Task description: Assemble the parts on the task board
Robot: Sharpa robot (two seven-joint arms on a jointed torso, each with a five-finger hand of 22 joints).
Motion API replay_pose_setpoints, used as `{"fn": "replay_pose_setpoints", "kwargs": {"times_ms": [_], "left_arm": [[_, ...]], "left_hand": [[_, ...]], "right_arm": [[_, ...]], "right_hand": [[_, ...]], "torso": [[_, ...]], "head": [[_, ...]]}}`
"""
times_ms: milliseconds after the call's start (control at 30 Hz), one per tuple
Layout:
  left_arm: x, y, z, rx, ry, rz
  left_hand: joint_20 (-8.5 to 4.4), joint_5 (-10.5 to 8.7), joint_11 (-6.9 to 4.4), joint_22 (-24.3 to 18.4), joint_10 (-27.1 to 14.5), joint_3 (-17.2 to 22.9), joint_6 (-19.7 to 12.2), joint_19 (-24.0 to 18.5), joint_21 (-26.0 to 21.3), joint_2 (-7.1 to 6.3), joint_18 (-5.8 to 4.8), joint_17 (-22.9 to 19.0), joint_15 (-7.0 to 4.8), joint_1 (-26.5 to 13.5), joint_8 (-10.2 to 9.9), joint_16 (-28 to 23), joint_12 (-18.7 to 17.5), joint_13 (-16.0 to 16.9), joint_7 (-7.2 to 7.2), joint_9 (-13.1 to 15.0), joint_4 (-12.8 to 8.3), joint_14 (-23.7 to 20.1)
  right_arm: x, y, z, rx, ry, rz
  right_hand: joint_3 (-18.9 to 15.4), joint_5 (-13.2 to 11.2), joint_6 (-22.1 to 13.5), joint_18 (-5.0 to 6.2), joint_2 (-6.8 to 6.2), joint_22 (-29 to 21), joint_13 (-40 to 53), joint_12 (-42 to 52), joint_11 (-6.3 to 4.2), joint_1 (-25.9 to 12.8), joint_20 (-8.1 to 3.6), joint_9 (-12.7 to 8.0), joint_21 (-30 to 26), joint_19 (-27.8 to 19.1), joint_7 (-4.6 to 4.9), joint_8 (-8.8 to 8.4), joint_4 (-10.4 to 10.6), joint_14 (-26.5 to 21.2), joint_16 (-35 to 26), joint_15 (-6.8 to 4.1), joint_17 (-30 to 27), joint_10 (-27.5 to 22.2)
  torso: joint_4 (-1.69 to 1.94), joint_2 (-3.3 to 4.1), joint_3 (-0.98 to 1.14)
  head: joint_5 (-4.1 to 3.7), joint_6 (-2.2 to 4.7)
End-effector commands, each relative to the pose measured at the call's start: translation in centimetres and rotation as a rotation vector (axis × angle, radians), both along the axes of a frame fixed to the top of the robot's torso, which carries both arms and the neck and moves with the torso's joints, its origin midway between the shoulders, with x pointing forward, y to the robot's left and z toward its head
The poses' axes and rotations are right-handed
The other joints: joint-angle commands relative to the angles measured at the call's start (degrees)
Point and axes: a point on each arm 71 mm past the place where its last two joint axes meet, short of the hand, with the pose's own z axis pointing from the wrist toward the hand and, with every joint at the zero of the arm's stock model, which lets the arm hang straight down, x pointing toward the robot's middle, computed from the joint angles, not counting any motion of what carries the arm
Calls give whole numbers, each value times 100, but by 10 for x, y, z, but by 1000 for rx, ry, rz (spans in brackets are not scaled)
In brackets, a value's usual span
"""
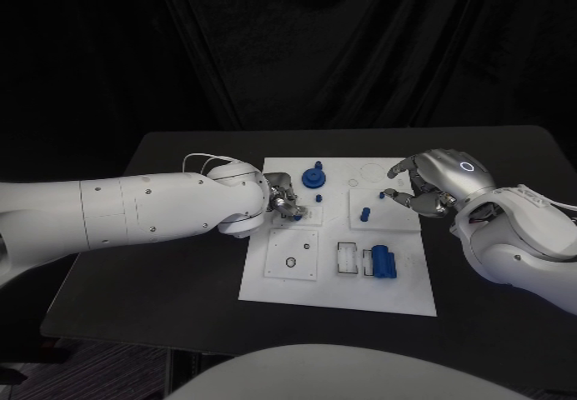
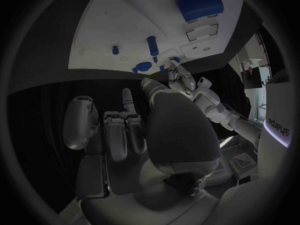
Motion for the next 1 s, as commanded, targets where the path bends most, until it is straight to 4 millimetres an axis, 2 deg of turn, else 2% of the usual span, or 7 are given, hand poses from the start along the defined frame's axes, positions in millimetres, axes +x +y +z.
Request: {"fn": "replay_pose_setpoints", "kwargs": {"times_ms": [33, 200, 333, 433, 700, 967, 1000], "left_arm": [[-5, 0, -7, 5, 32, -25], [-5, 0, -6, -9, 18, -20], [-5, 1, -4, -27, -2, -9], [-5, 2, -3, -41, -19, 1], [-5, 4, 1, -82, -68, 28], [-4, 4, 1, -104, -100, 36], [-4, 4, 0, -104, -105, 36]], "left_hand": [[13, 432, 13, 1189, 605, 112, 3, 91, -40, 12, 101, 1509, -2, 186, -43, 15, 15, 1499, 4, 57, -145, 595], [1, 653, 3, 1192, 605, 439, 4, 102, -49, -43, 99, 1509, -12, 409, -13, 15, 15, 1499, 4, 177, -446, 595], [0, 656, 2, 1200, 605, 630, 21, 116, -42, -82, 95, 1509, -13, 449, 40, 15, 15, 1499, 5, 273, -582, 595], [0, 652, 3, 1201, 605, 653, 25, 118, -41, -89, 95, 1509, -13, 446, 51, 15, 15, 1499, 6, 291, -595, 595], [3, 483, 8, 1211, 605, 682, 6, 131, -32, -122, 90, 1509, -9, 353, 82, 15, 15, 1499, 6, 368, -559, 595], [6, 166, 9, 1208, 605, 599, -22, 124, -58, -114, 96, 1509, -5, 194, 76, 15, 15, 1499, -3, 435, -391, 595], [7, 33, 8, 1205, 605, 562, -28, 118, -72, -113, 99, 1509, -7, 164, 66, 15, 15, 1499, -6, 449, -342, 595]], "right_arm": [[0, -2, -1, -4, 8, -21], [0, -2, -2, -6, 11, -25], [0, -2, -2, -6, 11, -26], [0, -3, -2, -5, 12, -28], [0, -3, -3, 2, 19, -31], [-1, -3, -3, 3, 23, -32], [-1, -3, -3, 2, 23, -32]], "right_hand": [[31, 21, 55, 114, 9, 935, 1510, 16, 30, 54, 4, -8, -15, -20, -4, -5, -11, 607, 15, 32, 1509, 597], [45, 45, 65, 114, 10, 936, 1510, 16, 30, 70, 3, -15, -16, -19, -4, -8, -15, 607, 15, 31, 1509, 597], [45, 45, 65, 114, 10, 936, 1510, 16, 30, 70, 3, -15, -16, -19, -4, -8, -15, 607, 15, 31, 1509, 597], [45, 45, 65, 114, 10, 936, 1510, 16, 30, 70, 3, -15, -16, -19, -4, -8, -15, 607, 15, 31, 1509, 597], [59, 57, 73, 115, 17, 934, 1510, 16, 31, 83, 3, -22, -24, -22, -4, -10, -16, 607, 15, 31, 1509, 597], [59, 57, 73, 115, 17, 934, 1510, 16, 31, 83, 3, -22, -24, -22, -4, -10, -16, 607, 15, 31, 1509, 597], [59, 57, 73, 115, 17, 934, 1510, 16, 31, 83, 3, -22, -24, -22, -4, -10, -16, 607, 15, 31, 1509, 597]], "torso": [[1, 1, -2], [1, -1, -5], [0, 0, -4], [0, 2, -5], [2, -2, 0], [-5, -4, 0], [-6, -4, -1]], "head": [[1, -1], [8, -1], [7, -1], [-1, -1], [-12, -1], [-14, -1], [-15, -1]]}}
